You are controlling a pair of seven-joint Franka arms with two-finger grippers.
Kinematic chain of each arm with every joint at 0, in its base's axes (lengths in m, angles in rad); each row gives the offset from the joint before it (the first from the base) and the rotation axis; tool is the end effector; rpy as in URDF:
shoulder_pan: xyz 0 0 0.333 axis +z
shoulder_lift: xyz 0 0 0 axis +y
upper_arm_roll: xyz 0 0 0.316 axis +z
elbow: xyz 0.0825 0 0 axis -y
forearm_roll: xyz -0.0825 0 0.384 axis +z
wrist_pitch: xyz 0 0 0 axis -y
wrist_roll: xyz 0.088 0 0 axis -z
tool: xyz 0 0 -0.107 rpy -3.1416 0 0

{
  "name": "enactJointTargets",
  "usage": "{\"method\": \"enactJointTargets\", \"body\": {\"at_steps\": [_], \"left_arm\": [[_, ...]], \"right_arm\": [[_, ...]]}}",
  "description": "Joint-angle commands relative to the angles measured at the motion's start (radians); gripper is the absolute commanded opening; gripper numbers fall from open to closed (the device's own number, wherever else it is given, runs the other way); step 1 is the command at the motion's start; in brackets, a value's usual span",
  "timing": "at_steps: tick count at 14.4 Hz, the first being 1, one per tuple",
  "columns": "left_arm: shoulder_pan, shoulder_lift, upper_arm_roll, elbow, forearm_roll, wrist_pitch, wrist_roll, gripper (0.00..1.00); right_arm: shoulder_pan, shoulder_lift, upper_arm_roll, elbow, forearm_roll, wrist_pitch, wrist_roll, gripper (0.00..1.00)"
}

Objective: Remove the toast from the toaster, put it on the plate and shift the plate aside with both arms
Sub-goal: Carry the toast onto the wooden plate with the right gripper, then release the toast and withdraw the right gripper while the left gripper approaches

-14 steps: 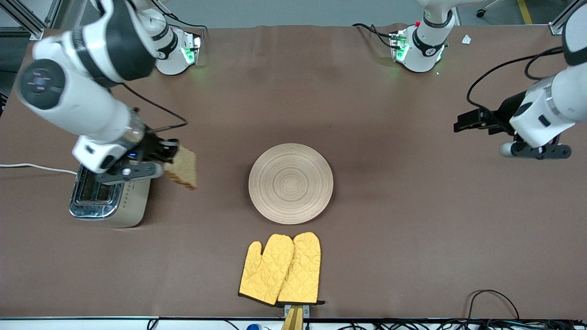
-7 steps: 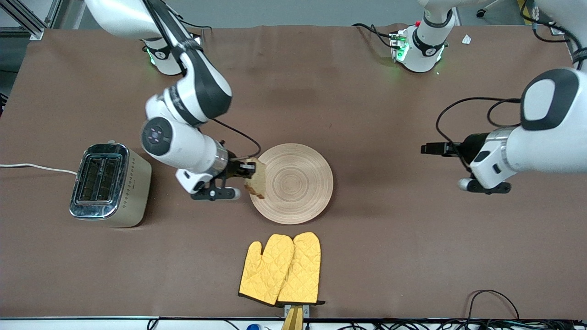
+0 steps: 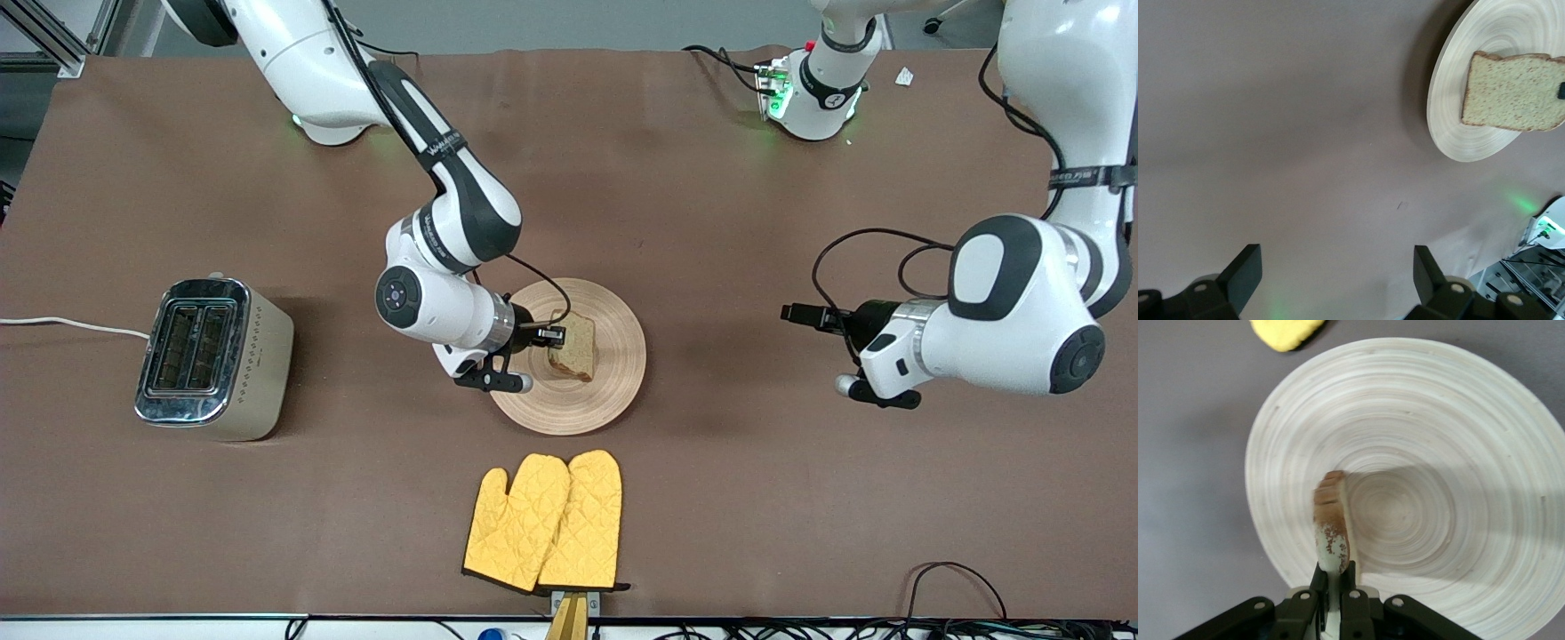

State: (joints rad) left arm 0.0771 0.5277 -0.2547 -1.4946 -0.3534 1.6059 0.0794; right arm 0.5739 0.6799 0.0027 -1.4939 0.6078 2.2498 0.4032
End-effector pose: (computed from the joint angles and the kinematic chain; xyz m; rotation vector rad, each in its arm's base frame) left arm 0.6402 -0.1264 0.3571 2.6174 -0.2145 -0.5689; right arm 0.5989 0.4082 0.2812 -2.6563 0.2643 0.2238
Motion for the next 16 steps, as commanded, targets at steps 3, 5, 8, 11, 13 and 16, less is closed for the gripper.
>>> {"method": "enactJointTargets", "body": {"at_steps": [3,5,8,11,13,16], "left_arm": [[0.000,0.060,-0.001,-0.039,-0.126,0.094,0.094,1.00],[0.000,0.096,-0.017,-0.039,-0.180,0.112,0.132,0.98],[-0.002,0.156,-0.049,-0.039,-0.223,0.156,0.198,0.90],[-0.002,0.195,-0.093,-0.074,-0.225,0.259,0.255,0.80],[-0.002,0.222,-0.115,-0.098,-0.268,0.313,0.307,0.76],[-0.003,0.267,-0.118,-0.147,-0.407,0.402,0.466,0.66]], "right_arm": [[-0.063,-0.029,-0.027,-0.026,-0.037,-0.019,-0.001,0.87],[-0.080,-0.036,-0.056,-0.022,-0.167,-0.108,0.000,1.00],[-0.149,-0.080,-0.090,-0.026,-0.250,-0.250,-0.050,1.00],[-0.260,-0.210,-0.096,-0.099,-0.351,-0.312,-0.173,1.00],[-0.333,-0.314,-0.096,-0.164,-0.405,-0.312,-0.243,1.00],[-0.432,-0.440,-0.096,-0.230,-0.468,-0.317,-0.323,1.00]]}}
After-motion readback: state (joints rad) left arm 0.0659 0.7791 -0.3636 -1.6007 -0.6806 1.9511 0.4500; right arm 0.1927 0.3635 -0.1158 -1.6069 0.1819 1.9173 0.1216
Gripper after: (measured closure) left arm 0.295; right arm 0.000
